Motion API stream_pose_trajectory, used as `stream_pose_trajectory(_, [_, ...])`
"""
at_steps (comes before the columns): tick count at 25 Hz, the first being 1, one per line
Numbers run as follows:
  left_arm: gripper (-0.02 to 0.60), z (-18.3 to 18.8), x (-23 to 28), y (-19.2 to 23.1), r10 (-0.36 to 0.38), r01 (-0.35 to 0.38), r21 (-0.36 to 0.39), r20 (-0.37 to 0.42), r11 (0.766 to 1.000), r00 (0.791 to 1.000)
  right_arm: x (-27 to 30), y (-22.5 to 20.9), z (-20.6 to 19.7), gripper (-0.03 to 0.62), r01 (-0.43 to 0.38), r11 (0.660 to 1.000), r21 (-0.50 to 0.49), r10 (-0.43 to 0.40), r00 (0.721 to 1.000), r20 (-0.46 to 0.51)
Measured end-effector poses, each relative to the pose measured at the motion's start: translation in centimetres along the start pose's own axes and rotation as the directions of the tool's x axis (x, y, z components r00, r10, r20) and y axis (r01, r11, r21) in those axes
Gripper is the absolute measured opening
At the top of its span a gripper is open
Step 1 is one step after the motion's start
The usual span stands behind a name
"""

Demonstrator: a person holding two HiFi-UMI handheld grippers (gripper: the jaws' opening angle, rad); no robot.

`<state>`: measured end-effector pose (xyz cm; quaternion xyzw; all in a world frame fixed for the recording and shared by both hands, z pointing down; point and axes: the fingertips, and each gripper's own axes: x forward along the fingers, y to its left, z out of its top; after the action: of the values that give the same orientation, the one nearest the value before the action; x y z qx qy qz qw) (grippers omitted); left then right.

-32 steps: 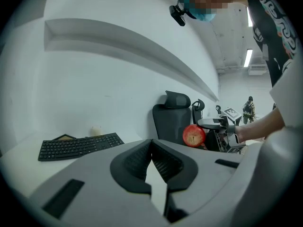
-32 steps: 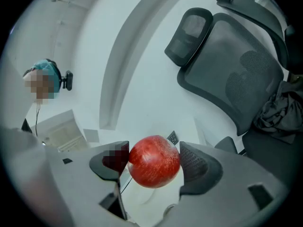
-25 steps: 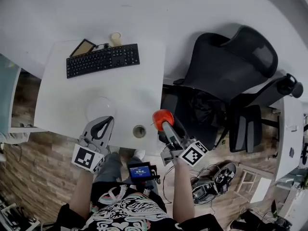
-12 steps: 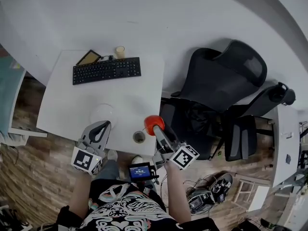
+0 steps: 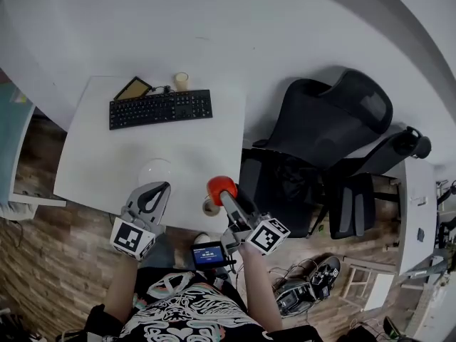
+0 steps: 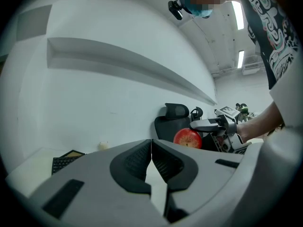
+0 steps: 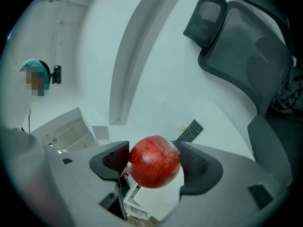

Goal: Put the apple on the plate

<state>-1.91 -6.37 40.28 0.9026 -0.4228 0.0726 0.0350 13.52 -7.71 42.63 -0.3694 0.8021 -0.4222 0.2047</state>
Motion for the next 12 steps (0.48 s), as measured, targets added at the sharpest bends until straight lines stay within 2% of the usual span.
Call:
stream_pose_trajectory(5, [0.015,-1.5,-0.8,1.2,-0.095,0.095,-0.018,-0.026,0.995,0.995,3.2,0.9,-1.8,0.331,0.007,1.0,-0.003,-0.007,1.0,-0.014])
stream_pose_trajectory(12, [0.017,-3.7,-2.1,4.4,-0.163,0.159,-0.058,-0.061,0.986,0.985,7.9,1.9,-5.0,0.331,0.022,1.0,0.021,-0.021,0.999,-0.031])
